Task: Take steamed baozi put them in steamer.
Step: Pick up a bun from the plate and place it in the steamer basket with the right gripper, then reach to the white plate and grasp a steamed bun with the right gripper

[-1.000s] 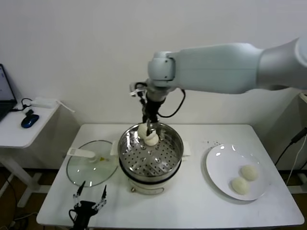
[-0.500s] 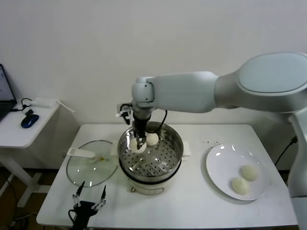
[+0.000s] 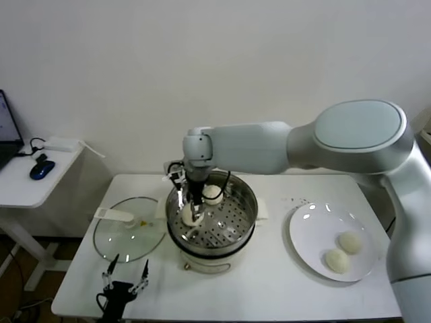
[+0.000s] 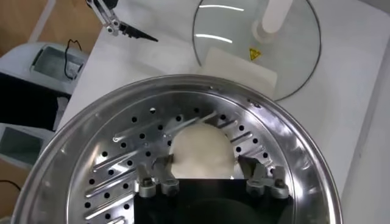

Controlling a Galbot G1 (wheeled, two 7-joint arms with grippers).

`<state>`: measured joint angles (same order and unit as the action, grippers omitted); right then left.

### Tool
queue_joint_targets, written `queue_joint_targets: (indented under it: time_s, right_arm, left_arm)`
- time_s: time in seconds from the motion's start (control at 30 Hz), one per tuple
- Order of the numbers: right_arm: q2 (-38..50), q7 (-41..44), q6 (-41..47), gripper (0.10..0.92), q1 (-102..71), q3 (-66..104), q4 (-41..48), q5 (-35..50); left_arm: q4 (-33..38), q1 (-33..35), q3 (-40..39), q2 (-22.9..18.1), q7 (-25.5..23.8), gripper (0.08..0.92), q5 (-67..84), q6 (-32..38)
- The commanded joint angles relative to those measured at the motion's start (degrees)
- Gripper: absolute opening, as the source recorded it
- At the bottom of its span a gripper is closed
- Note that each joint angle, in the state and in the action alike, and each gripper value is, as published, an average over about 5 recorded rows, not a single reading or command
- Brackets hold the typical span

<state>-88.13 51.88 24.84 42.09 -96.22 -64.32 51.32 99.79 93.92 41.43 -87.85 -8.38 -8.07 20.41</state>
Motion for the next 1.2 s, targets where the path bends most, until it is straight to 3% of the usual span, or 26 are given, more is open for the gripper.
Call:
queue_joint_targets:
  time_s: [0.03,0.3,0.47,0.6,0.87,1.2]
  right_arm:
    - [5.8,4.1,-4.2,0.809,9.2,-2.3,-4.3,0.3]
    - [19.6,12.9,-13.0,0.823,25.1,-11.9,-14.4,-0.7]
    - [30.4,11.6,-13.2,0.823,28.3,-18.9,-25.3,-6.3]
    - [38.4,8.1,-12.2,0.823,26.6,-24.3,-29.1,-14.4]
    - [52.7,4.5,-11.3,0.823,12.9,-22.3,-27.0,-29.1]
    - [60.2,1.0,-10.1,0.823,-15.3,1.4,-18.9,-39.1]
  left_arm:
    - [0.5,0.3,0.1,-0.1,0.0,0.823,-0.1,-0.3]
    - [0.6,0.9,0.2,-0.2,0.1,0.823,-0.6,-0.1]
    - [0.9,0.9,-0.3,-0.4,0.2,0.823,-1.0,-0.1]
    - [0.9,1.2,-0.5,-0.4,0.3,0.823,-1.4,0.1]
    - [0.5,1.6,-0.5,-0.9,0.6,0.823,-1.9,0.5]
    - [0.0,1.4,-0.4,-1.7,0.8,0.823,-2.9,0.6]
